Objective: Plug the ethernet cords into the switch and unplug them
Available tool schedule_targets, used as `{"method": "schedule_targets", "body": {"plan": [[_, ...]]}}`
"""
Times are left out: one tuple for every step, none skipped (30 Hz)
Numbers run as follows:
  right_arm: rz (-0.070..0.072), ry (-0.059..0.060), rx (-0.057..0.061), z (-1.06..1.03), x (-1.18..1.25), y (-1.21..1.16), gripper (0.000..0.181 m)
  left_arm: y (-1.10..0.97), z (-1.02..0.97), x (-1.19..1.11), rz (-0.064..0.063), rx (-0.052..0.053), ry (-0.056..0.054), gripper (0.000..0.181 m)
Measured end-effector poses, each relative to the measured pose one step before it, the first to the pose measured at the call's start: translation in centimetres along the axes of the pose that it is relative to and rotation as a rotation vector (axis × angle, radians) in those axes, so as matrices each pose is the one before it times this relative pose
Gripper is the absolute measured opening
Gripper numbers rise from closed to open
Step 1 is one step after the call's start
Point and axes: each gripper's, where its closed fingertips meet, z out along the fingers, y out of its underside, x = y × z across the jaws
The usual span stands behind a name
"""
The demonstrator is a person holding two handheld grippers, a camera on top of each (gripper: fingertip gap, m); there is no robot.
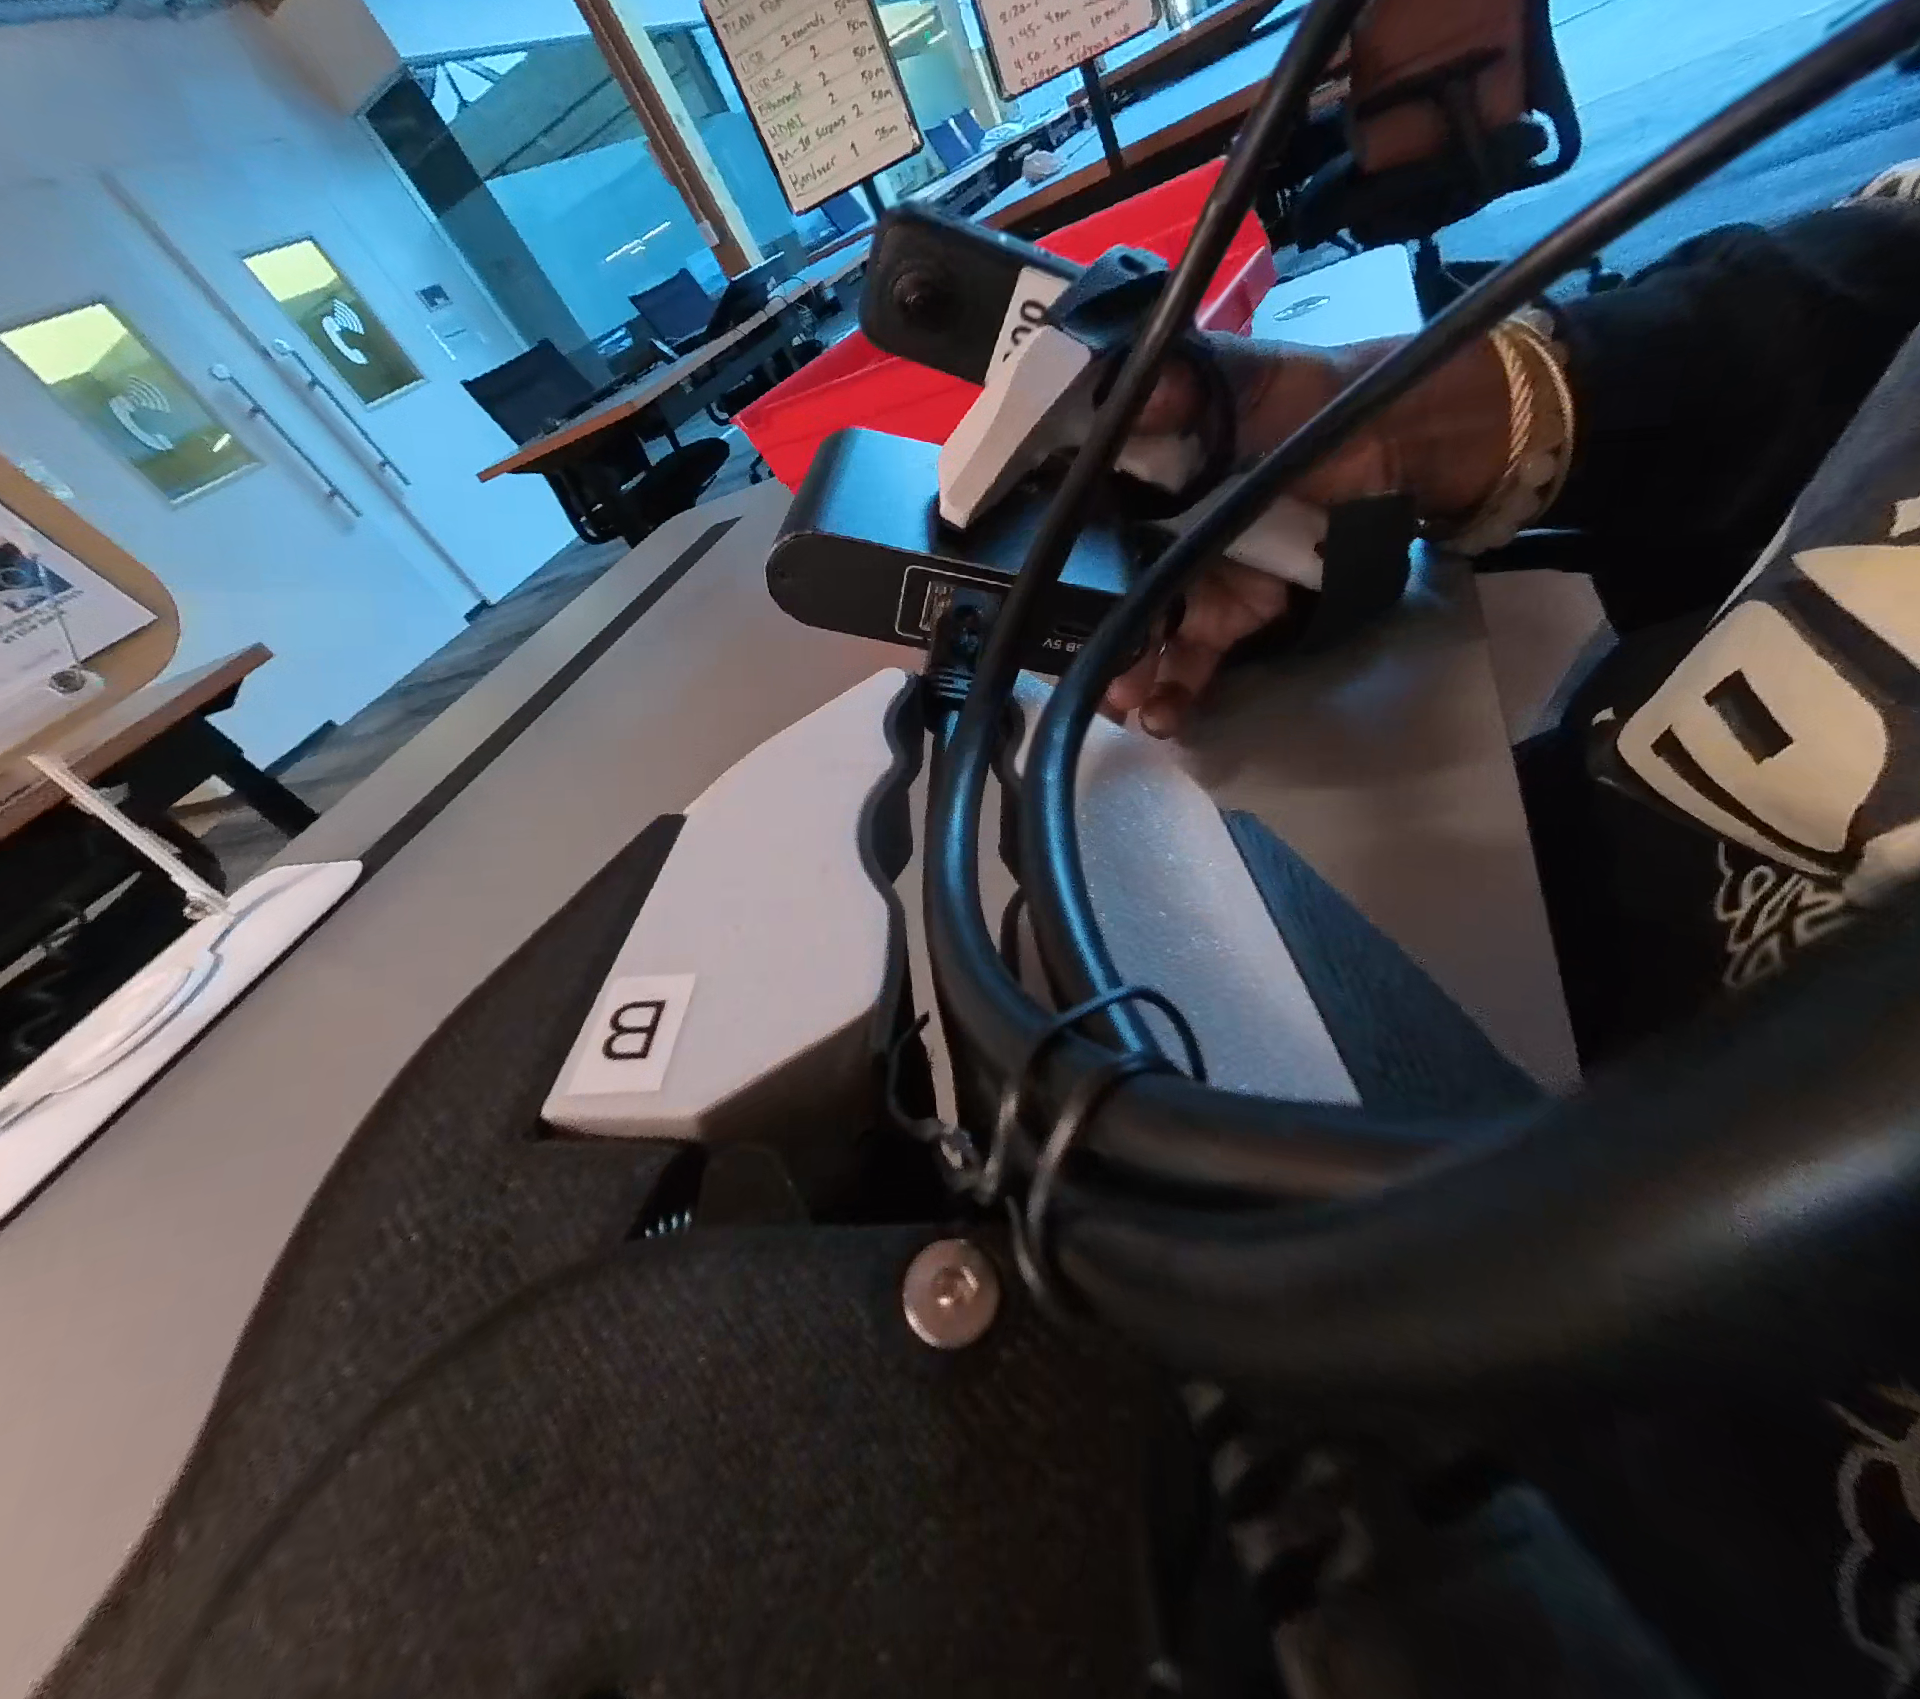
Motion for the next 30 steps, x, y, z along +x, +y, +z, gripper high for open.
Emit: {"method": "schedule_targets", "body": {"plan": [[0.0032,-0.0138,-0.0096,0.023,-0.162,0.133,0.026,-0.076,-0.068,0.111,0.0011,0.0085,0.01,0.011],[-0.0009,-0.0193,-0.0145,0.055,-0.267,0.222,0.026,-0.152,-0.121,0.209,0.003,0.0142,0.0176,0.012],[-0.002,-0.0164,-0.0109,0.062,-0.249,0.17,0.026,-0.19,-0.126,0.219,0.003,0.0165,0.0174,0.012],[-0.0079,-0.0062,-0.0038,0.05,-0.123,0.083,0.026,-0.106,-0.077,0.097,0.0035,0.0076,0.0057,0.012],[-0.0113,-0.0021,-0.0039,0.004,-0.071,0.069,0.026,-0.003,-0.012,0.098,0.0131,0.0,0.0014,0.012],[-0.0099,-0.0006,-0.0024,-0.015,-0.05,0.031,0.026,-0.005,0.018,0.074,0.0162,-0.0006,-0.0031,0.012],[-0.007,0.0003,0.0001,-0.007,-0.034,-0.003,0.026,-0.005,0.023,0.032,0.0105,-0.0009,-0.0044,0.012],[-0.0049,-0.0015,-0.0008,0.009,-0.04,0.025,0.026,-0.025,0.018,0.021,0.007,0.0011,-0.0027,0.012],[-0.0064,-0.0041,-0.0026,0.03,-0.094,0.045,0.026,-0.05,-0.031,0.063,0.006,0.0046,0.0011,0.012],[-0.0076,-0.0015,-0.0039,0.074,-0.068,0.075,0.025,-0.098,-0.033,0.089,0.0045,0.0076,0.0042,0.011],[-0.0108,0.0107,-0.0078,0.115,0.079,0.128,0.026,0.088,0.047,0.143,0.0043,-0.0054,0.0065,0.012],[-0.0103,0.0044,-0.0025,0.036,0.006,0.046,0.026,0.061,-0.013,-0.029,0.0088,-0.0031,-0.0057,0.012],[-0.0036,-0.0065,0.0043,-0.001,-0.11,-0.043,0.026,-0.093,-0.011,0.015,0.0028,0.0056,-0.0019,0.012],[-0.0005,-0.0059,0.0033,0.02,-0.061,-0.028,0.026,-0.152,-0.018,-0.018,-0.0012,0.0114,-0.0027,0.011],[-0.0022,0.0028,-0.0015,0.02,0.051,0.0,0.026,0.016,-0.02,-0.02,-0.0032,0.0011,0.0008,0.011],[-0.0044,0.0052,-0.0002,-0.013,0.095,-0.01,0.026,0.102,0.004,-0.029,-0.0029,-0.0044,0.0008,0.011],[0.0002,0.0024,0.0017,-0.022,0.085,-0.024,0.026,0.102,0.03,-0.044,-0.0028,-0.0049,-0.001,0.012],[0.005,-0.0023,0.0031,0.001,0.034,-0.051,0.026,0.019,0.02,-0.05,-0.0069,0.0002,0.0003,0.011],[0.002,-0.0039,0.0089,0.032,0.008,-0.118,0.026,-0.049,-0.024,-0.132,-0.0133,0.0063,-0.0014,0.012],[-0.0002,-0.0015,0.0154,0.084,0.024,-0.177,0.026,-0.103,-0.053,-0.225,-0.0237,0.0102,-0.0022,0.012],[0.0062,0.0041,0.0178,0.156,0.106,-0.186,0.026,-0.077,-0.052,-0.266,-0.0329,0.0091,0.0004,0.013],[0.0094,0.0125,0.0147,0.257,0.232,-0.067,0.026,-0.166,-0.005,-0.34,-0.0442,0.0143,-0.0021,0.017],[0.009,0.0009,0.0287,0.308,0.086,-0.154,0.026,-0.392,-0.059,-0.628,-0.0638,0.0328,-0.0201,0.026],[0.0149,-0.0206,0.058,0.247,-0.207,-0.486,0.025,-0.519,-0.13,-0.833,-0.0856,0.0448,-0.0281,0.034],[0.0234,-0.027,0.0757,0.174,-0.298,-0.718,0.025,-0.493,-0.14,-0.822,-0.1072,0.0457,-0.0227,0.044],[0.0117,-0.0207,0.0747,0.132,-0.231,-0.734,0.025,-0.358,-0.056,-0.637,-0.129,0.0354,-0.0099,0.054],[-0.0099,-0.0127,0.0628,0.101,-0.184,-0.598,0.025,-0.071,0.076,-0.193,-0.1301,0.0196,0.0179,0.06],[-0.0341,-0.0091,0.059,0.096,-0.208,-0.556,0.025,0.311,0.239,-0.064,-0.1068,-0.0046,0.0201,0.063],[-0.0494,-0.0002,0.0605,0.038,-0.181,-0.609,0.025,0.472,0.359,0.115,-0.0685,-0.0227,0.0179,0.066],[-0.0538,0.0064,0.0543,0.009,-0.153,-0.557,0.025,0.454,0.382,0.361,-0.0358,-0.0226,0.0213,0.068]]}}
